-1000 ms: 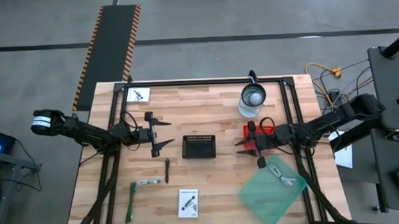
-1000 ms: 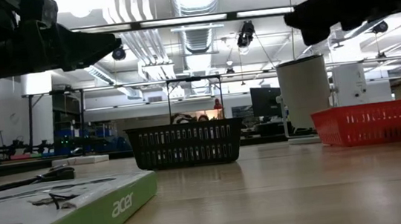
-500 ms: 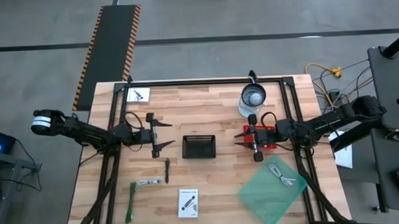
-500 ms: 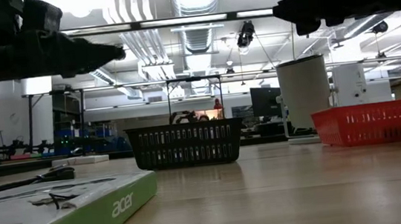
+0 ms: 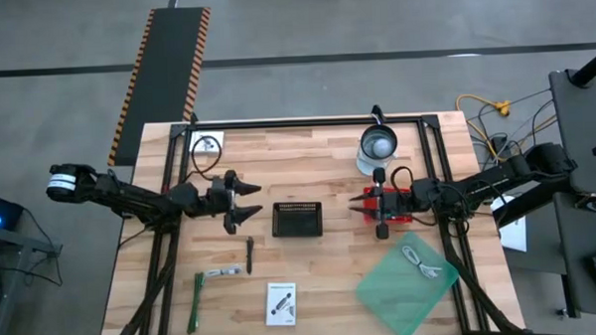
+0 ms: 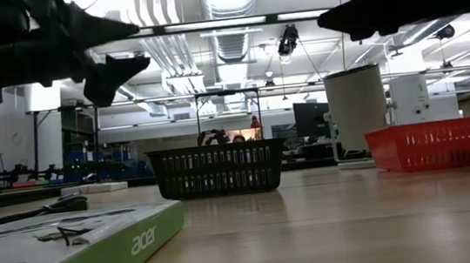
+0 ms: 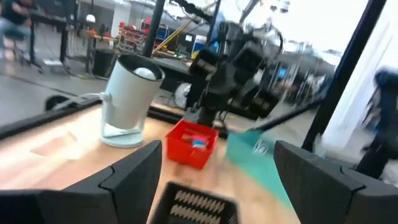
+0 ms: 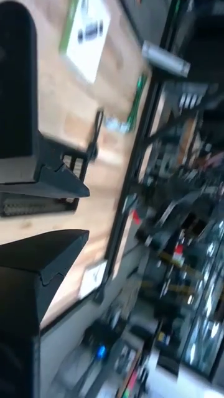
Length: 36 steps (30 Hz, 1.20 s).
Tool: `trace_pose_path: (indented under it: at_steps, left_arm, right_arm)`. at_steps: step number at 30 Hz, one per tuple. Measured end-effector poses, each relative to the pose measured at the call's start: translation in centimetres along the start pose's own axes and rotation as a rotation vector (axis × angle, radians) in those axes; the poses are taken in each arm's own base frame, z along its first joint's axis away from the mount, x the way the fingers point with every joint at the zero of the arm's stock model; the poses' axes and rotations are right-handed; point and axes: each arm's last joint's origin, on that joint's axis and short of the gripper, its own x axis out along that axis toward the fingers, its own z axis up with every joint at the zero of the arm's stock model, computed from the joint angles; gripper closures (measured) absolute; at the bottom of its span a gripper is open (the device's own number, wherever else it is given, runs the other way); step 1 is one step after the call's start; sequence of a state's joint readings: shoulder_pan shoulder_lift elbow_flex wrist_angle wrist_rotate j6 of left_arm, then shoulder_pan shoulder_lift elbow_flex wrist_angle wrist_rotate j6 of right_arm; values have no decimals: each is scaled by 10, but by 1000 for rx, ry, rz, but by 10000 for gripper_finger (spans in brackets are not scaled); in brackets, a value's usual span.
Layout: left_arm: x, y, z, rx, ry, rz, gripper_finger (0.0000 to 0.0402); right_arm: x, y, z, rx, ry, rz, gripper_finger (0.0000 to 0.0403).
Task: Pick and place items into bin
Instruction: Put the black charger cable into the blue bin
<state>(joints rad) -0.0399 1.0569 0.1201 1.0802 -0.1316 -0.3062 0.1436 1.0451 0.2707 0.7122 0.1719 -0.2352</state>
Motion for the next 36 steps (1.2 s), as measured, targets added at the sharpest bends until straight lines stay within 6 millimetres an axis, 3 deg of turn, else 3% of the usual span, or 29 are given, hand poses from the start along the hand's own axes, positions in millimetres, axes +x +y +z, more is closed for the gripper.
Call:
trace_pose_path:
  at_steps: [7, 14, 21, 27, 36]
  left_arm:
    - [16, -6, 9, -357, 69, -5, 112]
    - [36, -14, 15, -765, 357, 103, 112]
    - [45, -22, 33, -857, 629, 401, 112]
    - [50, -31, 48, -894, 735, 544, 112]
    - [55, -35, 37, -887, 906, 724, 112]
  right_arm:
    - [0, -3, -1, -35, 25, -99, 324]
    - [0, -3, 0, -108, 26, -98, 317]
    - [0, -3, 0, -167, 29, -97, 324]
    - [0, -3, 0, -188, 29, -97, 331]
    - [0, -3, 0, -191, 29, -97, 326]
